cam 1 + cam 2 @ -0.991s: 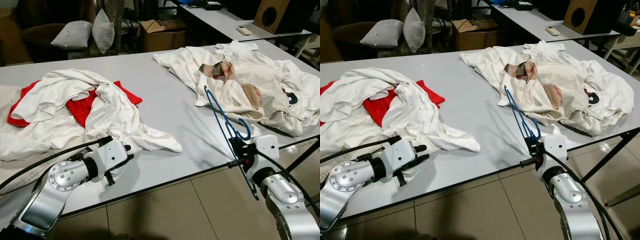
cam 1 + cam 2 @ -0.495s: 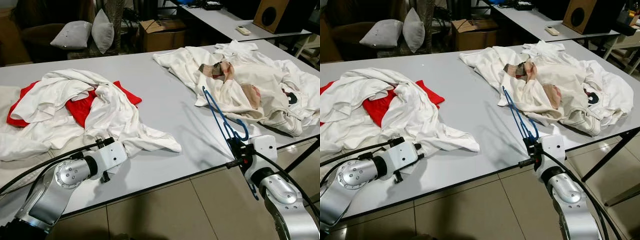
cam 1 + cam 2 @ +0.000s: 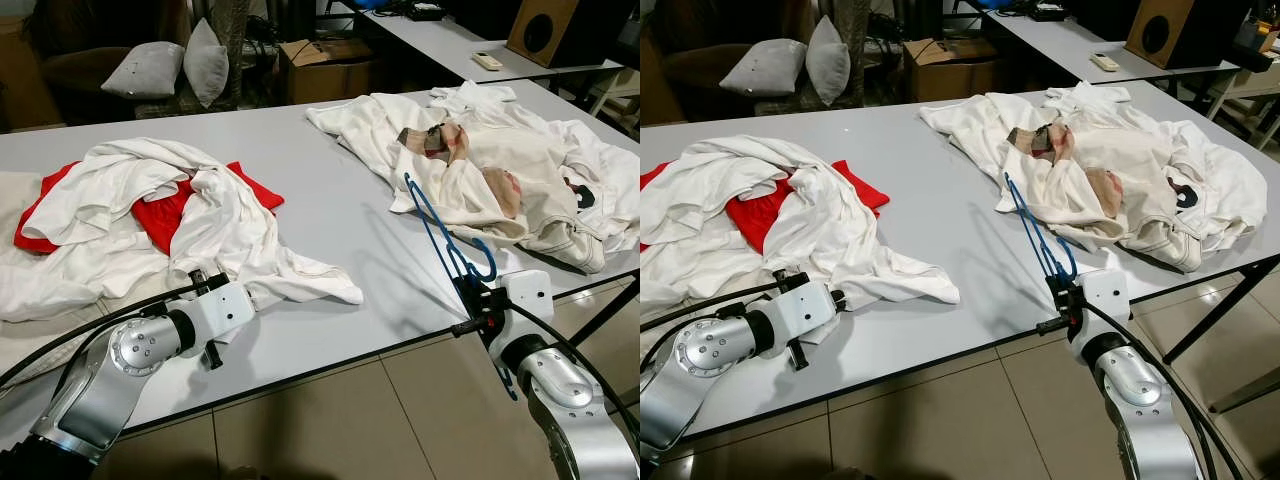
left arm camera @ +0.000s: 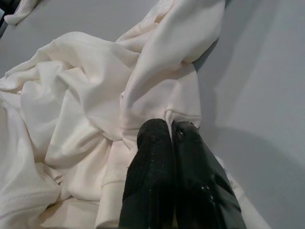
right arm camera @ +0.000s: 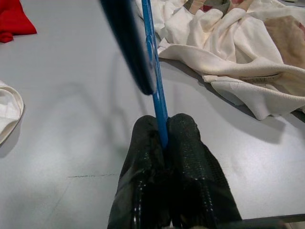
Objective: Hang hanger
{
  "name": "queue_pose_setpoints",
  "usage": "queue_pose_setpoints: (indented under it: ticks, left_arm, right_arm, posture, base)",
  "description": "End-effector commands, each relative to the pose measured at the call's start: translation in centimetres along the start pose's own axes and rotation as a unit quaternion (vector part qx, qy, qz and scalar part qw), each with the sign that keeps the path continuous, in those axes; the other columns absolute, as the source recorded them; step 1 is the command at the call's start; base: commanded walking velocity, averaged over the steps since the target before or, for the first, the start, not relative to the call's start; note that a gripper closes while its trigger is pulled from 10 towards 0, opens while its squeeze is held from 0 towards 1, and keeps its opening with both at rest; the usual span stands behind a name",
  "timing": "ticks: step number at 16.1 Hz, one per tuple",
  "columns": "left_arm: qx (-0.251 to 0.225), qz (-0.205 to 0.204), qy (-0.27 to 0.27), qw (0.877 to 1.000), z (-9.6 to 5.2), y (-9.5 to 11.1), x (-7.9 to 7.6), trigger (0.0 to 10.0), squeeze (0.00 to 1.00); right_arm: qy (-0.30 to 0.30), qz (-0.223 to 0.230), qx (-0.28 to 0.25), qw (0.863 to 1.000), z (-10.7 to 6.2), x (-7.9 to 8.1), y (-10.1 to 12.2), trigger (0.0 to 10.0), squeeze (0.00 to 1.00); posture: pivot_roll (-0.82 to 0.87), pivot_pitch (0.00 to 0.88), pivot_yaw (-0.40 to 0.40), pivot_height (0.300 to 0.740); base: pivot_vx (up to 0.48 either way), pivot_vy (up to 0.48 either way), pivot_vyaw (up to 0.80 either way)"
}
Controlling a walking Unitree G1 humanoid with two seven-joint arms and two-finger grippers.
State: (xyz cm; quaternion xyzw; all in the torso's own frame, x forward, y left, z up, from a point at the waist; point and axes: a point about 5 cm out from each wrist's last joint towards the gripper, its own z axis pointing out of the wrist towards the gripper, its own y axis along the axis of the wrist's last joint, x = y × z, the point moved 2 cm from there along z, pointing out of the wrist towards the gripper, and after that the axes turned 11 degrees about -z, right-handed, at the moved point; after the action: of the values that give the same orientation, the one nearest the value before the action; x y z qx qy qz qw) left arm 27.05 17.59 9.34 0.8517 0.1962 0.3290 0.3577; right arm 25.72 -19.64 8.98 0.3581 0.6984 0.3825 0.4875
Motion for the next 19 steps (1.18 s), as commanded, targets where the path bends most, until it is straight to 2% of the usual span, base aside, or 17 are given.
queue_pose_setpoints:
  ticks: [1,3,5,6,7,8,9,10,11,12,13,14,15,16,18,19]
  left_arm:
    - [-0.004,0.005,0.007,1.0,-0.1,0.3,0.5,0.0,0.0]
    - [-0.014,0.002,0.006,1.0,-0.4,0.5,0.8,0.0,0.0]
    - [-0.048,-0.005,-0.014,0.999,-1.1,1.5,0.9,0.0,0.0]
    - [-0.097,-0.021,-0.043,0.994,-2.6,3.1,1.6,0.0,0.0]
    - [-0.114,-0.019,-0.039,0.993,-3.5,3.8,2.8,0.0,0.0]
    - [-0.132,-0.009,0.016,0.991,-4.9,4.7,5.8,0.0,0.0]
    - [-0.143,-0.005,0.045,0.989,-5.8,5.2,7.4,0.0,0.0]
    - [-0.172,0.009,0.112,0.979,-8.6,6.6,11.1,0.0,0.0]
    - [-0.197,0.027,0.168,0.965,-11.4,7.7,13.9,0.0,0.0]
    - [-0.209,0.036,0.199,0.957,-13.0,8.1,15.2,0.0,0.0]
    - [-0.214,0.038,0.213,0.953,-13.7,8.1,15.8,0.0,0.0]
    - [-0.205,0.037,0.283,0.936,-16.2,7.3,18.0,0.0,0.0]
    - [-0.164,0.036,0.284,0.944,-16.7,5.7,18.2,0.0,0.0]
    - [-0.136,0.027,0.277,0.951,-16.4,4.5,18.0,0.0,0.0]
    - [-0.037,-0.011,0.253,0.967,-14.7,-0.1,16.6,0.0,0.0]
    - [-0.005,-0.024,0.255,0.967,-14.2,-1.7,16.2,0.0,0.0]
  right_arm:
    - [0.008,0.0,0.011,1.0,0.2,0.3,-0.5,10.0,0.0]
    - [0.008,0.001,0.011,1.0,0.2,0.4,-0.5,10.0,0.0]
    - [0.007,0.001,0.011,1.0,0.2,0.4,-0.5,10.0,0.0]
    - [0.007,0.002,0.011,1.0,0.3,0.3,-0.5,10.0,0.0]
    - [0.008,0.002,0.01,1.0,0.3,0.4,-0.5,10.0,0.0]
    - [0.009,0.002,0.01,1.0,0.4,0.4,-0.5,10.0,0.0]
    - [0.009,0.002,0.009,1.0,0.5,0.4,-0.5,10.0,0.0]
    - [0.011,0.004,0.008,1.0,0.7,0.6,-0.5,10.0,0.0]
    - [0.013,0.005,0.007,1.0,0.8,0.8,-0.5,10.0,0.0]
    - [0.014,0.006,0.006,1.0,0.8,0.9,-0.5,10.0,0.0]
    - [0.014,0.006,0.006,1.0,0.8,0.9,-0.5,10.0,0.0]
    - [0.015,0.007,0.006,1.0,0.8,1.0,-0.5,10.0,0.0]
    - [0.015,0.007,0.005,1.0,0.8,1.0,-0.5,10.0,0.0]
    - [0.015,0.008,0.005,1.0,0.8,1.1,-0.5,10.0,0.0]
    - [0.019,0.008,0.005,1.0,0.9,1.3,-0.5,10.0,0.0]
    - [0.02,0.008,0.005,1.0,0.9,1.3,-0.5,10.0,0.0]
  posture:
    - [0.04,0.0,-0.009,0.74]
    - [0.04,0.0,-0.007,0.74]
    - [0.05,0.0,-0.009,0.74]
    - [0.06,0.0,-0.015,0.74]
    - [0.06,0.0,-0.016,0.74]
    - [0.07,0.0,-0.018,0.74]
    - [0.07,0.0,-0.018,0.74]
    - [0.08,0.0,-0.019,0.74]
    - [0.08,0.0,-0.019,0.74]
    - [0.08,0.0,-0.019,0.74]
    - [0.08,0.0,-0.019,0.74]
    - [0.09,0.0,-0.019,0.74]
    - [0.09,0.0,-0.019,0.74]
    - [0.09,0.0,-0.019,0.74]
    - [0.09,0.0,-0.023,0.74]
    - [0.09,0.0,-0.023,0.74]
  base:
    - [0.0,0.0,0.0]
    - [0.0,0.0,0.0]
    - [0.0,0.0,0.0]
    - [0.0,0.0,0.0]
    - [0.0,0.0,0.0]
    - [0.0,0.0,0.0]
    - [0.0,0.0,0.0]
    - [0.0,0.0,0.0]
    - [0.0,0.0,0.0]
    - [0.0,0.0,0.0]
    - [0.0,0.0,0.0]
    - [0.0,0.0,0.0]
    - [0.0,0.0,0.0]
    - [0.0,0.0,0.0]
    - [0.0,0.0,0.0]
    - [0.0,0.0,0.0]
